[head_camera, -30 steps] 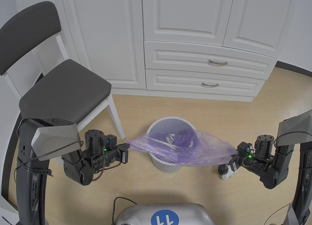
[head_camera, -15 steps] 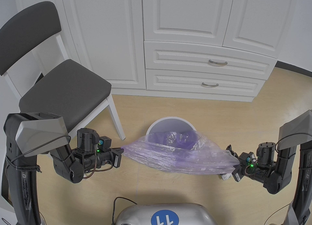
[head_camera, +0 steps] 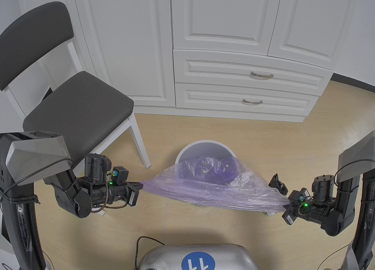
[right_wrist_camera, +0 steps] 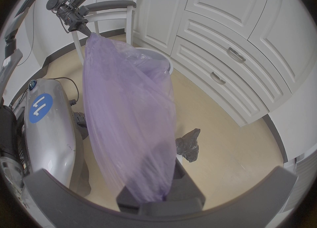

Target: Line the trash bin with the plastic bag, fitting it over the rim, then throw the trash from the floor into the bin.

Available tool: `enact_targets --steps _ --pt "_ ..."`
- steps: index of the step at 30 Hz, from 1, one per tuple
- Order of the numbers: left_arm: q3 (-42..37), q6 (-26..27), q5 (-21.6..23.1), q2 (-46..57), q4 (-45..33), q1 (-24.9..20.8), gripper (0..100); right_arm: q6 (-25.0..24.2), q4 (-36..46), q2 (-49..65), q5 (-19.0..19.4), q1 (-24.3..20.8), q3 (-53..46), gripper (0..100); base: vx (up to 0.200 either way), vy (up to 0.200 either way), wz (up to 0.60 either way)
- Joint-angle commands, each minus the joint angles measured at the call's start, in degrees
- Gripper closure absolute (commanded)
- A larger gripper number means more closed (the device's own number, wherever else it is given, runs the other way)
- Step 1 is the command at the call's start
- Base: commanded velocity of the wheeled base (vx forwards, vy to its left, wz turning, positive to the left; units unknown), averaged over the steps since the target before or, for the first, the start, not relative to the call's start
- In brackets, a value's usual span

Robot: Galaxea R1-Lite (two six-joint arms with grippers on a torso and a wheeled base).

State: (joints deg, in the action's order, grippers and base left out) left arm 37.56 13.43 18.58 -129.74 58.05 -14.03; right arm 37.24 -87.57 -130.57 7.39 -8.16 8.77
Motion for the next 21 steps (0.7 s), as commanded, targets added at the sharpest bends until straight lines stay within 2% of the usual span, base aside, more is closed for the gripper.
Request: enact_targets --steps 1,4,12,21 --pt "-0.5 0.1 0.1 1.1 0.0 0.4 100 0.1 0.0 0.7 0.0 0.2 -0.7 100 0.0 0.0 0.0" --pt "-0.6 0.1 0.1 1.5 -0.1 0.7 100 1.3 0.0 1.4 1.5 0.7 -1.5 100 0.0 0.0 0.0" --pt "-0.2 0.6 -0.2 -2.1 0.2 -0.5 100 1.6 -0.1 -1.4 1.5 0.8 0.8 100 0.0 0.0 0.0" --pt "4.1 -0.7 -5.6 -6.4 1.5 -2.7 100 1.0 -0.9 -8.5 0.9 0.8 9.5 100 0.0 0.0 0.0"
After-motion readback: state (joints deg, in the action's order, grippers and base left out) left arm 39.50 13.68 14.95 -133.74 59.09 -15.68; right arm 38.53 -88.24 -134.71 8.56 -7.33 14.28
